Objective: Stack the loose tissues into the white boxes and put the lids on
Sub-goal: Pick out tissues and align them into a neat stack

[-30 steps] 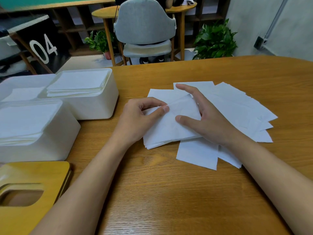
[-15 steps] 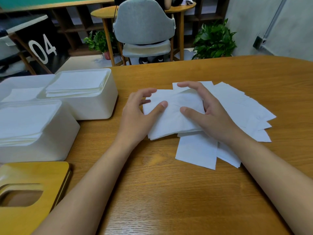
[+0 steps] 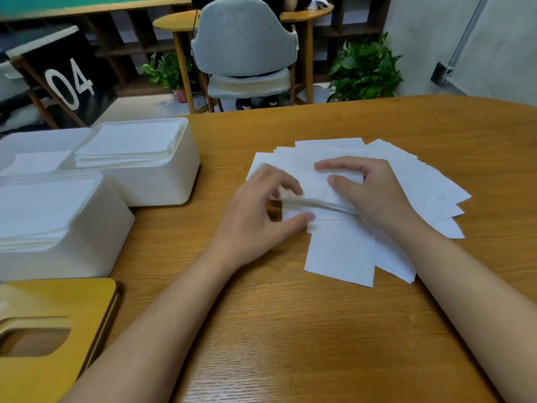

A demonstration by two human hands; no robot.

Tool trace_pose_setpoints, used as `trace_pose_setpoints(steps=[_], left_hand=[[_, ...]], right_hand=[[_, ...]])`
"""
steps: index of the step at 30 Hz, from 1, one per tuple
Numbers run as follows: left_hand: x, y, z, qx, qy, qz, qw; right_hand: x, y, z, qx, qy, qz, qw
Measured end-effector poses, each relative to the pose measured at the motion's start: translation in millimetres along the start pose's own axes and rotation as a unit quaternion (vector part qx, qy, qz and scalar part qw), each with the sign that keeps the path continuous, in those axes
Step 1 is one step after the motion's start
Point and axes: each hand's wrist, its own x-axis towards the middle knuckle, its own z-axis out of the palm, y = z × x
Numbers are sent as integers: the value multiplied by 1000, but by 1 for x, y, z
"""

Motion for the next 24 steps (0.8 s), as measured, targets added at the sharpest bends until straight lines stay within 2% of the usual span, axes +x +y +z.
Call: trace_pose_setpoints(steps=[4, 9, 14, 19, 24], left_hand=[[-6, 6, 7, -32, -154, 23, 987], [-7, 6, 8, -19, -191, 27, 981], [-6, 4, 11, -56, -154, 36, 986], [-2, 2, 4, -159, -95, -41, 982], [4, -3, -9, -255, -8, -78, 964]], right_hand=[[1, 0, 1, 3, -3, 0, 1000], [0, -1, 3, -9, -15, 0, 1000], [-1, -1, 1, -10, -34, 6, 999], [-3, -9, 3, 51, -44, 7, 998], [-3, -6, 0, 113, -78, 28, 990]])
